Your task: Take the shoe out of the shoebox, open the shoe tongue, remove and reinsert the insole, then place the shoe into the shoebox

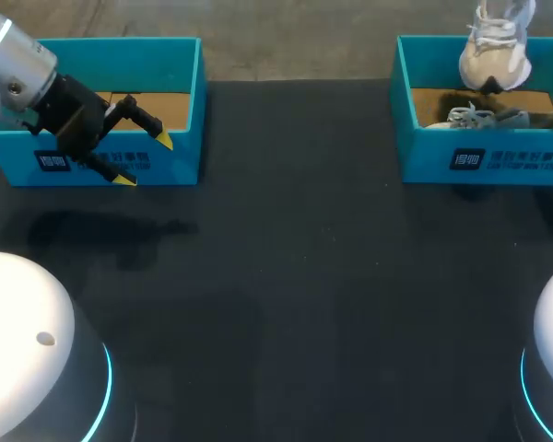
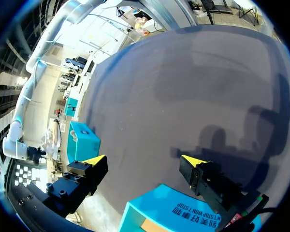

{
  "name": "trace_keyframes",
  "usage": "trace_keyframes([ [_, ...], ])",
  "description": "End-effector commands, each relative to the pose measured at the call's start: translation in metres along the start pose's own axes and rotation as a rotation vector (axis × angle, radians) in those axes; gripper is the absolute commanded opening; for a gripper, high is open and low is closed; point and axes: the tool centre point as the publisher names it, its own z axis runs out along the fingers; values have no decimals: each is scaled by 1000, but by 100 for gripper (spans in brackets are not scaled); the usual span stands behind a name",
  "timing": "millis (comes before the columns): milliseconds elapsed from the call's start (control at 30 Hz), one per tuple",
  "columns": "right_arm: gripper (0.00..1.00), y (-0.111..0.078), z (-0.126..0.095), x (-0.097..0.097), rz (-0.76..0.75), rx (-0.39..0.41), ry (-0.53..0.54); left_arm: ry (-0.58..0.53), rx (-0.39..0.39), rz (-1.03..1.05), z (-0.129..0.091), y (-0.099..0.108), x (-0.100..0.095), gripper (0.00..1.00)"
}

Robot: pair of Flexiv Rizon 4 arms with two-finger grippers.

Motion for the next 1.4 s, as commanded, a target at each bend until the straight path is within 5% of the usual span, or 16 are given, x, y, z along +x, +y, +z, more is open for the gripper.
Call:
trace_keyframes([
  [33, 0, -12, -2, -2, 314, 65, 100, 3, -2, 0, 0, 0, 0, 100],
  [333, 0, -45, 6, 27, 840, 67, 107, 3, -2, 0, 0, 0, 0, 100],
  [600, 0, -47, 14, 44, 1094, 121, 97, 3, -2, 0, 0, 0, 0, 100],
  [767, 0, -68, 15, 74, 1345, 150, 121, 3, -2, 0, 0, 0, 0, 100],
  [1400, 0, -72, 25, 80, 1455, 162, 140, 3, -2, 0, 0, 0, 0, 100],
])
